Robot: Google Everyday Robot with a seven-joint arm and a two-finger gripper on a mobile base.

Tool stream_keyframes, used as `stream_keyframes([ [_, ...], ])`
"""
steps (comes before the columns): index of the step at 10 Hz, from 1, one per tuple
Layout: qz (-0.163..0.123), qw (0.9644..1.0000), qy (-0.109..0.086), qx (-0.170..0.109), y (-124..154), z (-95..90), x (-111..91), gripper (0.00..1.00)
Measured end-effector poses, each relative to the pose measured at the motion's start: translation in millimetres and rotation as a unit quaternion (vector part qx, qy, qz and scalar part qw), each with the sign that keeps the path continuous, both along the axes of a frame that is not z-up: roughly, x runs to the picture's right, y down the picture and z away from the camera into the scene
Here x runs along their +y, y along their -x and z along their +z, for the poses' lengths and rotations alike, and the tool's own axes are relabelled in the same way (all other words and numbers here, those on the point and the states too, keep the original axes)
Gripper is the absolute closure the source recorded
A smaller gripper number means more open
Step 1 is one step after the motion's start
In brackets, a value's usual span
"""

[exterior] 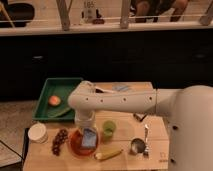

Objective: Wipe red bowl with sponge

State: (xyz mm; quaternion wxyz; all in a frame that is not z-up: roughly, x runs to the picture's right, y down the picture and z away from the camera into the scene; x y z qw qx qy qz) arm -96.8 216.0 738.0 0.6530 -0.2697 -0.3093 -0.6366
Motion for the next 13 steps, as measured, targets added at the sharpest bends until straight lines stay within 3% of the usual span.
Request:
stream_keyframes([
  [2, -0.002, 1.0, 0.001, -0.006, 6, 15.3, -7, 1.0],
  [4, -0.015, 0.9993, 0.015, -0.032, 26, 23.7, -1, 1.0],
  [6, -0.027, 0.9974, 0.034, -0.058, 46, 24.4, 9, 1.0],
  [8, -0.033, 0.9956, 0.052, -0.071, 49, 13.1, 23, 1.0],
  [10, -0.029, 0.9958, 0.056, -0.066, 42, 5.1, 28, 1.0],
  [13, -0.018, 0.9984, 0.046, -0.027, 15, -4.6, 24, 1.0],
])
